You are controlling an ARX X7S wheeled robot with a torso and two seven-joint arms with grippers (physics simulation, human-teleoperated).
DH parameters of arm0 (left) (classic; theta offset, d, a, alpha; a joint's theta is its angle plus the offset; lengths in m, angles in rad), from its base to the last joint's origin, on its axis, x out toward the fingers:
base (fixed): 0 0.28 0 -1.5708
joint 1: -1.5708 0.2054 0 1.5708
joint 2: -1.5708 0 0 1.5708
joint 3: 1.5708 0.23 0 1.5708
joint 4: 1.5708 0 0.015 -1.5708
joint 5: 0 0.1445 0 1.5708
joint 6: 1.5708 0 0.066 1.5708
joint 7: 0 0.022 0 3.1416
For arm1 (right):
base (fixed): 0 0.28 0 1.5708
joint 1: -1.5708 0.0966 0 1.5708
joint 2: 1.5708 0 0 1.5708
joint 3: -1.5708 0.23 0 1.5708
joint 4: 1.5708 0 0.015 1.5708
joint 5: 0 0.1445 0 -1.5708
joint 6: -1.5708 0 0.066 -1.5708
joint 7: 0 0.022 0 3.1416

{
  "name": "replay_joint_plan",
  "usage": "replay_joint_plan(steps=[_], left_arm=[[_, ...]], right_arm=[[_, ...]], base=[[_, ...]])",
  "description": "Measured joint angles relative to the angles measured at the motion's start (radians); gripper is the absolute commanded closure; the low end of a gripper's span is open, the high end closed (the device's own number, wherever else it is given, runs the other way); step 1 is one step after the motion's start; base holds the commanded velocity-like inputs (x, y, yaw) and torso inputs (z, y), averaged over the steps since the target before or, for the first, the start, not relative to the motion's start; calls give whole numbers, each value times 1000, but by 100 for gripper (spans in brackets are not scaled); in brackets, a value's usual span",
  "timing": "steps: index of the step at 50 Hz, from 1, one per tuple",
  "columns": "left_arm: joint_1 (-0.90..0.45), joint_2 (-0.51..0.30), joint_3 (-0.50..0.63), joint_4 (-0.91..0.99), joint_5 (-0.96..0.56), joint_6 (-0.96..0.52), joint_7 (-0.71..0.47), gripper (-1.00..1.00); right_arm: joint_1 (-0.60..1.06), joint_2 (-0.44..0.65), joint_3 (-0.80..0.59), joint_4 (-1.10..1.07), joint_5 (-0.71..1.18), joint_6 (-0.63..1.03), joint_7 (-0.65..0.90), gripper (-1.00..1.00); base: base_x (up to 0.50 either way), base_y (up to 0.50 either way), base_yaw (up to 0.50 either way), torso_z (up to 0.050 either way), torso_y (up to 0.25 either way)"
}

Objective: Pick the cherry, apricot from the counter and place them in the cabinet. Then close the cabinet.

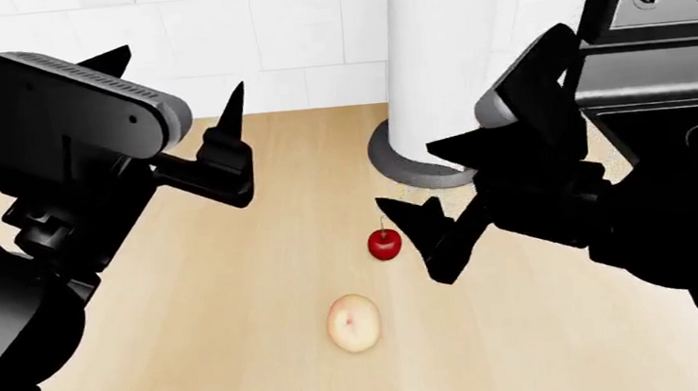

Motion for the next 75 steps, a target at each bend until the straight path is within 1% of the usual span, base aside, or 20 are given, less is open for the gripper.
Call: replay_joint_plan(steps=[20,29,45,75], left_arm=[[5,-4,3,-4,-5,8,-10,-100],[6,-5,2,-3,-11,8,-14,-100],[20,-7,-2,-5,-18,20,-19,-100],[45,-12,8,-17,-24,51,-25,-100]], right_arm=[[-37,42,-21,11,25,-49,-65,-100],[-44,46,-61,24,4,-70,-76,-100],[-26,19,-150,93,-78,-85,-33,-100],[5,-36,-301,224,-181,-125,-12,-100]], base=[[0,0,0,0,0],[0,0,0,0,0],[0,0,0,0,0],[0,0,0,0,0]])
